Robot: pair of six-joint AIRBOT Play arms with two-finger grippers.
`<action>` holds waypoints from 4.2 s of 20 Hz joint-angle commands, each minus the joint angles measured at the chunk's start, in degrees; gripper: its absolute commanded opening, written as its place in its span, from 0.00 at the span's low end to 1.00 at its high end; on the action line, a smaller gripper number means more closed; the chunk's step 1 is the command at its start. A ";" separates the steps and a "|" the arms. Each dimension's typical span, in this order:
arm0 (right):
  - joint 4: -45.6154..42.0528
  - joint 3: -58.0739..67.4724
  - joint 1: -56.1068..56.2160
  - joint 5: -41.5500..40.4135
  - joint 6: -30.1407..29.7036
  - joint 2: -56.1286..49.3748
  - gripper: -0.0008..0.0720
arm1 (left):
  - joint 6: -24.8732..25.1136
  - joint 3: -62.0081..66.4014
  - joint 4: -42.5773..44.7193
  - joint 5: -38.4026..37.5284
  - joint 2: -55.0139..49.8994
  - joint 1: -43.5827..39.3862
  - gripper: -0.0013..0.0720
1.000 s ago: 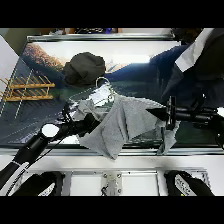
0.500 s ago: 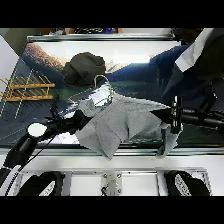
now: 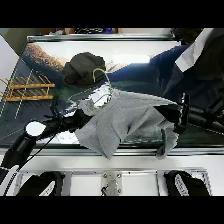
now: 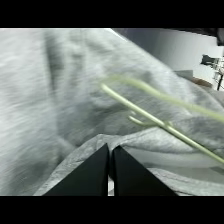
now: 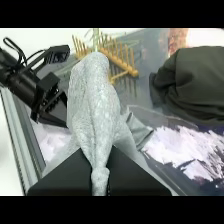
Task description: Fold the clothes and pants, and hang the long-sleeved shirts on hangers.
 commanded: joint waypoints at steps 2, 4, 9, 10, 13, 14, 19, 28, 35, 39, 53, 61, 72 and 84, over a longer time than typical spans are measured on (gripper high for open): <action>3.45 0.04 2.01 -4.44 3.32 0.44 0.03 | 1.55 5.14 -0.04 -0.13 -2.38 -2.49 0.03; 3.69 0.04 3.98 -6.43 4.17 0.44 0.03 | 1.95 7.28 -0.07 -1.36 -5.29 -2.60 0.04; 11.67 0.04 5.31 -9.77 4.59 0.44 0.03 | 3.89 10.49 -0.04 -1.60 -8.94 -2.56 0.04; 12.50 0.04 5.31 -9.75 4.59 0.46 0.03 | 3.89 10.47 0.17 -0.90 -8.94 -2.56 0.04; 12.44 0.04 5.27 -9.77 4.79 0.57 0.03 | 3.76 10.47 2.82 -0.63 -8.94 -1.38 0.04; 12.41 0.04 5.27 -9.81 5.29 0.70 0.03 | 3.78 10.47 2.86 -1.11 -8.94 -0.39 0.04; 12.41 0.04 5.27 -9.68 6.71 0.70 0.03 | 4.90 10.47 2.93 -3.54 -8.94 4.44 0.04; 6.51 0.04 5.27 -7.76 8.11 0.81 0.03 | 6.58 10.51 2.91 -4.24 -8.81 9.99 0.04; 3.06 0.04 5.27 -7.76 8.28 0.79 0.03 | 8.44 11.02 2.93 -6.43 -6.49 16.39 0.04; 1.75 0.04 5.29 -4.17 8.76 0.68 0.03 | 11.82 20.63 2.93 -13.64 -8.46 16.24 0.04; 12.96 0.04 9.64 -7.52 9.77 0.72 0.03 | 14.32 54.49 3.02 -33.14 -22.29 12.61 0.04; 22.01 0.04 9.75 -8.28 7.13 0.70 0.03 | 12.79 65.16 2.38 -33.00 -23.45 16.59 0.86; 26.80 6.12 1.86 -21.84 -9.18 4.74 0.03 | 12.33 80.85 2.43 -33.20 -23.41 16.72 0.04; 9.01 14.93 -26.69 -46.05 -11.61 15.08 0.03 | 13.92 80.91 2.49 -33.18 -23.43 16.72 0.04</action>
